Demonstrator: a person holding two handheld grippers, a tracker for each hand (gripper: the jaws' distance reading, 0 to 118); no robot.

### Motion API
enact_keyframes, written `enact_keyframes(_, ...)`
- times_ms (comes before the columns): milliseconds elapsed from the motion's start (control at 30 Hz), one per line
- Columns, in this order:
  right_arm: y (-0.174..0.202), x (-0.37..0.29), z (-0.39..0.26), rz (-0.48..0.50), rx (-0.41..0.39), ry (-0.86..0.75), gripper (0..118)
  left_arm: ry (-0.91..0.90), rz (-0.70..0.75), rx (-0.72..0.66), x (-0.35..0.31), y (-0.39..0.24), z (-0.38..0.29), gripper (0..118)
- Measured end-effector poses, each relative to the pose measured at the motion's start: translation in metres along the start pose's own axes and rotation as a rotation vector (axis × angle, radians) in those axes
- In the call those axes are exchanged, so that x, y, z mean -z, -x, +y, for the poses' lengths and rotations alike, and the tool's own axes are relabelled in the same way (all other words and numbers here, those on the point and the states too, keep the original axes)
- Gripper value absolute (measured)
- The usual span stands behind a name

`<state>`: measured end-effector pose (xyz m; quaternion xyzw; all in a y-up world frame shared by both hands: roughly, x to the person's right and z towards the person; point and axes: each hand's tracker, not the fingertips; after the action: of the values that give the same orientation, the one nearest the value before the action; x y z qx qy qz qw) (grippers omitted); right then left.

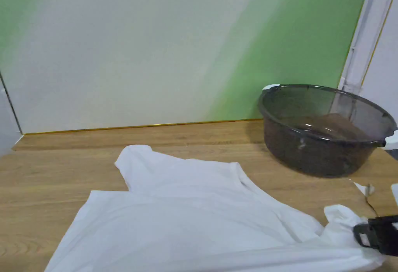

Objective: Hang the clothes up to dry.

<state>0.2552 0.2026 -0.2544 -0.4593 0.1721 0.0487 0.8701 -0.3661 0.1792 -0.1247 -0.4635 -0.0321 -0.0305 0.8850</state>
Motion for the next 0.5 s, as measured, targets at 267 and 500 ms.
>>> enact_keyframes(267, -0.004, 0.016, -0.047, 0.040, 0.045, 0.081, 12, 0.005, 0.016, 0.010, 0.005, -0.016, -0.027, 24)
enact_keyframes(500, -0.003, -0.018, -0.033, -0.017, 0.032, 0.000, 83, -0.028, 0.057, -0.021, -0.026, -0.003, -0.024, 89)
